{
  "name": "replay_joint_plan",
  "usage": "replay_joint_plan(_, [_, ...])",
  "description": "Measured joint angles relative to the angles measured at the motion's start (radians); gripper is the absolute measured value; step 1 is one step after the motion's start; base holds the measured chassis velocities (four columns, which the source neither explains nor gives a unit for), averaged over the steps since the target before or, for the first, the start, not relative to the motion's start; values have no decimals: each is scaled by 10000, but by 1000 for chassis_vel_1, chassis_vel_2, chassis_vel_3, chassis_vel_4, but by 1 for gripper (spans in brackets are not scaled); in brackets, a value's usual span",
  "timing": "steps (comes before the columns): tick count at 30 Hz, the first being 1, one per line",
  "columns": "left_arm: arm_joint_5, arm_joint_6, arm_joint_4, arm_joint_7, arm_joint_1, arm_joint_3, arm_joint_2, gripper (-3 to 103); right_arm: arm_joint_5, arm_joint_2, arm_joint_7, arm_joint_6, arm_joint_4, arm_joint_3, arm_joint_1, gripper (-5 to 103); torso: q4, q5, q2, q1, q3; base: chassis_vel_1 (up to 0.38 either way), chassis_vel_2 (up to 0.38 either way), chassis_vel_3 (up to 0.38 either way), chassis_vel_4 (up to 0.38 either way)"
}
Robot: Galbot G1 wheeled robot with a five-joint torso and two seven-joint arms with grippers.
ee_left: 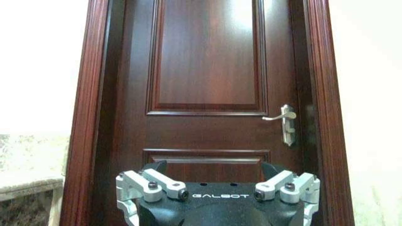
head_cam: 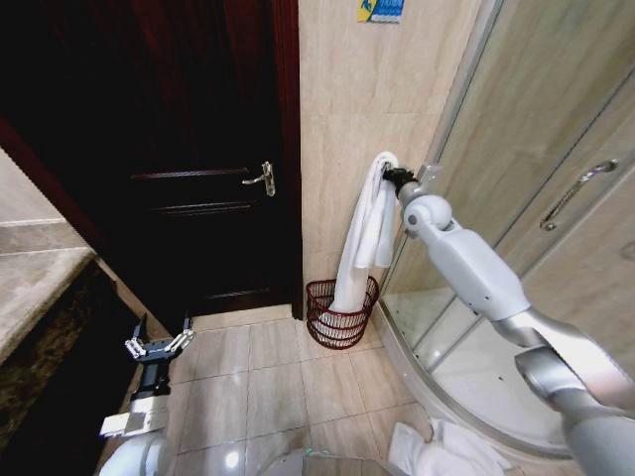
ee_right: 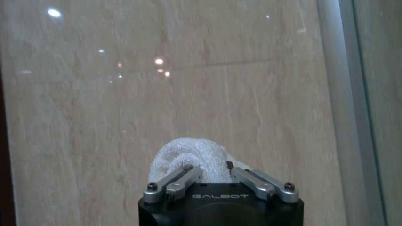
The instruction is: Discard the used towel into the hamper.
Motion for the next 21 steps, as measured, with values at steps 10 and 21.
replay_joint_plan(10, [23, -104, 49, 0, 48, -29, -58, 100, -58, 706, 324, 295, -636, -35, -276, 8, 1, 0, -498, -220, -278, 0, 0, 0, 0])
replay_joint_plan(21, [-88, -211, 83, 0, 156, -141, -24, 100, -51, 1070, 350, 344, -1070, 185, -646, 8, 1, 1, -1037, -466, -572, 0, 0, 0, 0])
